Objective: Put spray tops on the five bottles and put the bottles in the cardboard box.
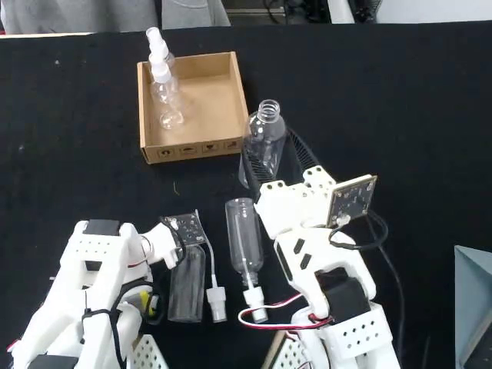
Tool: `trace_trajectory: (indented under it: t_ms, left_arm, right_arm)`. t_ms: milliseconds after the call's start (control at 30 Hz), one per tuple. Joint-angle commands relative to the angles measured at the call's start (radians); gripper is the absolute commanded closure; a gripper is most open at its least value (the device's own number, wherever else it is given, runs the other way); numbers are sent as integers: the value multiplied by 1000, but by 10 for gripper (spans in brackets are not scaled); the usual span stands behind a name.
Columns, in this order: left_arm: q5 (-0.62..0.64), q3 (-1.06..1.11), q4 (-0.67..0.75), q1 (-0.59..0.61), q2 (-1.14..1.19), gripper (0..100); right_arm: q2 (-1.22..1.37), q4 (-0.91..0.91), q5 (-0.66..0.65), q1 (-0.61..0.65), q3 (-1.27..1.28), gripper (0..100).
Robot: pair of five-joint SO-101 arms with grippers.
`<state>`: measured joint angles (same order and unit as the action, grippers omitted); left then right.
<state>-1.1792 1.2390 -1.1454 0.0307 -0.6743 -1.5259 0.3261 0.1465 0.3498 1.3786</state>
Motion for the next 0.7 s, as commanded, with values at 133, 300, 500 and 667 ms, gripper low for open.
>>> trace_trajectory:
  t_ms: [133,300,500,667]
  left_arm:
    - [26,1,6,-15,-8,768]
    - [52,1,14,-15,-8,770]
    - [132,2,52,-13,-6,770]
    - [132,2,55,-10,-6,770]
  right_arm:
    - [-27,-26,-11,-25,-13,942]
    - [-27,-26,-11,-25,-13,942]
    - [-27,-26,-11,-25,-13,942]
    - [-27,-26,-11,-25,-13,942]
